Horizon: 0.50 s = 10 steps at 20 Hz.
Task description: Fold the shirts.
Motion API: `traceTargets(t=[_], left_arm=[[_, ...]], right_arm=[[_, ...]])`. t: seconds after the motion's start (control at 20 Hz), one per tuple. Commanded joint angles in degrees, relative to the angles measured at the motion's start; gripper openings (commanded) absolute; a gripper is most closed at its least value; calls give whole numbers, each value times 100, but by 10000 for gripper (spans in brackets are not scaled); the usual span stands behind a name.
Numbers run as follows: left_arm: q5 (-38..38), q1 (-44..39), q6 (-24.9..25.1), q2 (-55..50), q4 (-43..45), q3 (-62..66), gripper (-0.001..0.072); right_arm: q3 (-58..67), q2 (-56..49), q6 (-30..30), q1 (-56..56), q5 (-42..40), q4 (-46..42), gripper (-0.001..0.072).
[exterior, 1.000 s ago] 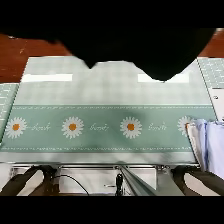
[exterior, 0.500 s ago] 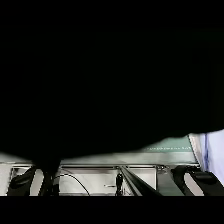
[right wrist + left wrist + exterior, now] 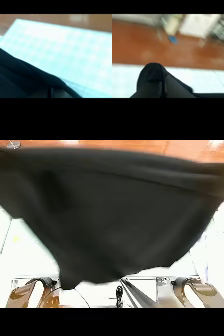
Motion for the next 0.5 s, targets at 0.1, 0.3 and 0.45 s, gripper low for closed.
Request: traceTargets(t=[0.1, 0.3, 0.45], left_arm=[[1480, -1475, 422, -1878, -446, -730, 22], [2361, -2100, 409, -3392, -455, -455, 22], [2441, -2216, 356, -4291, -474, -146, 23]], right_arm=[[-855, -1816, -341, -2, -1314, 562, 23], [-855, -3270, -417, -2, -2181, 1036, 23], [-855, -4072, -448, -2, -3032, 1497, 23]])
